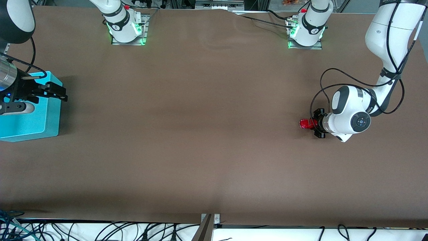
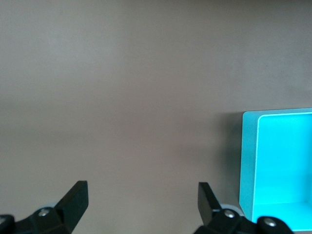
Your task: Wind red beetle toy and store in blue box
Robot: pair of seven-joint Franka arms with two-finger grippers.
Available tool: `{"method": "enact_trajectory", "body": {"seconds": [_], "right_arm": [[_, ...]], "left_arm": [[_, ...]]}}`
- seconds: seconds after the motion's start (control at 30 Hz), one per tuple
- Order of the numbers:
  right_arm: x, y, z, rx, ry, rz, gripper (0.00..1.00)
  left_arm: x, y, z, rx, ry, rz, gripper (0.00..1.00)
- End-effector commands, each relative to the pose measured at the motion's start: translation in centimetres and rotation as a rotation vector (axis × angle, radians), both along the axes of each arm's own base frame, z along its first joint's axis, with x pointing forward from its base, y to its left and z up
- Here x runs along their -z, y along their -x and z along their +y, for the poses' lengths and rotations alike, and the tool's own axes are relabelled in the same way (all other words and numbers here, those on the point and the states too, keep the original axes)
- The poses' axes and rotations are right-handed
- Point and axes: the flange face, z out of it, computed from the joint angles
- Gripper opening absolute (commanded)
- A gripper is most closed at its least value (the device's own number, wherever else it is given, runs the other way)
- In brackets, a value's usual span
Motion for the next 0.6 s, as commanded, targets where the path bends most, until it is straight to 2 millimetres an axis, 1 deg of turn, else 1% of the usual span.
{"method": "enact_trajectory", "body": {"seconds": [0.0, 0.17, 0.33, 0.4, 0.57], "right_arm": [[-0.6, -0.3, -0.1, -0.009, -0.007, -0.007, 1.0], [-0.6, -0.3, -0.1, -0.011, -0.007, -0.007, 1.0], [-0.6, -0.3, 0.0, -0.012, -0.007, -0.007, 1.0], [-0.6, -0.3, -0.1, -0.011, -0.007, -0.007, 1.0], [-0.6, -0.3, 0.0, -0.012, -0.007, -0.007, 1.0]], "left_arm": [[6.5, 1.2, 2.5, 0.053, -0.009, 0.025, 0.0], [6.7, 1.2, 3.7, 0.041, -0.022, 0.028, 0.0], [6.7, 1.3, 4.5, 0.064, -0.02, 0.031, 0.0], [7.1, 1.5, 5.1, 0.061, -0.023, 0.037, 0.0], [7.2, 1.5, 5.4, 0.069, -0.022, 0.038, 0.0]]}}
